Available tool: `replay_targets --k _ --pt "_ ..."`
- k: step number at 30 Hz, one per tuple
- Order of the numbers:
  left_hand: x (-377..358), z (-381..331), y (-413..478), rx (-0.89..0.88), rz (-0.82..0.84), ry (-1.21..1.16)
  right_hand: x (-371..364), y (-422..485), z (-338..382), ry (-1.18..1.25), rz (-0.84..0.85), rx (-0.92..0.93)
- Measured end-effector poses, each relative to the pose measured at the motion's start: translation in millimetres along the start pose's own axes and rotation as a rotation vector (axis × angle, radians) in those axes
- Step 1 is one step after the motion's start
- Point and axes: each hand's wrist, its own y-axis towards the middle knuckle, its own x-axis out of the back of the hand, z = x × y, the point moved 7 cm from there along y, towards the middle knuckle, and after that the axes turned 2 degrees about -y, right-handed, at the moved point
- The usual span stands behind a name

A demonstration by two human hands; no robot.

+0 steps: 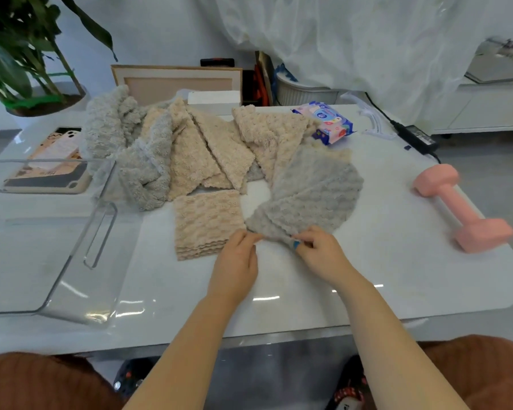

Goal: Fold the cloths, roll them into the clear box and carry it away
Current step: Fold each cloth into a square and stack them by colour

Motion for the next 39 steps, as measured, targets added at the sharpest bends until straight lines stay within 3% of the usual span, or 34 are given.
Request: replay_targets --k 5,8,10,12,14,15,18,23,27,30,33,39 --pt "-36.9 2.4 -2.5 0.58 0.094 -0.521 -2.2 -67.2 4.2 0.197 0.42 -0.055" --pt "-42.3 -6.9 -1.9 0.543 0.178 -0.389 -5.9 -90.5 17.3 0.335 0.671 -0.07" --pt "-34.5 -9.8 -3.6 0.474 0.162 -0.302 9.6 -84.8 17.8 0.466 0.555 -0.075" --pt "-17.5 -12.0 -4.2 0.394 0.128 -0.272 42.8 -63.5 -4.8 0.476 0.151 -0.13" --pt "7.4 -15.5 0.3 0.27 0.107 -0.194 77.7 -47.1 -35.0 0.149 -0.22 -0.196" --pt "20.2 -17.1 3.1 0.202 0.103 -0.141 83.9 -41.2 -48.7 -0.019 -0.257 -0.256" --pt "60.1 -23.3 7.9 0.077 0.053 -0.058 65.5 -33.8 -76.8 -0.174 -0.051 -0.434" --pt "88.8 -1.1 -15.2 0.173 -0.07 0.065 35.9 -32.6 -58.0 0.059 -0.067 -0.3" --pt "89.3 20.2 -37.3 0.259 -0.104 0.113 34.1 -38.7 -55.9 0.052 -0.01 -0.296" --pt "92.3 28.2 -41.4 0.33 -0.112 -0.017 47.7 -43.4 -56.6 0.013 0.006 -0.298" --pt "88.0 40.0 -41.8 0.416 -0.003 -0.212 63.4 -47.2 -53.0 0.021 -0.005 -0.263" --pt "90.2 54.0 -43.2 0.561 0.126 -0.547 56.6 -37.4 -33.8 -0.03 0.245 -0.179"
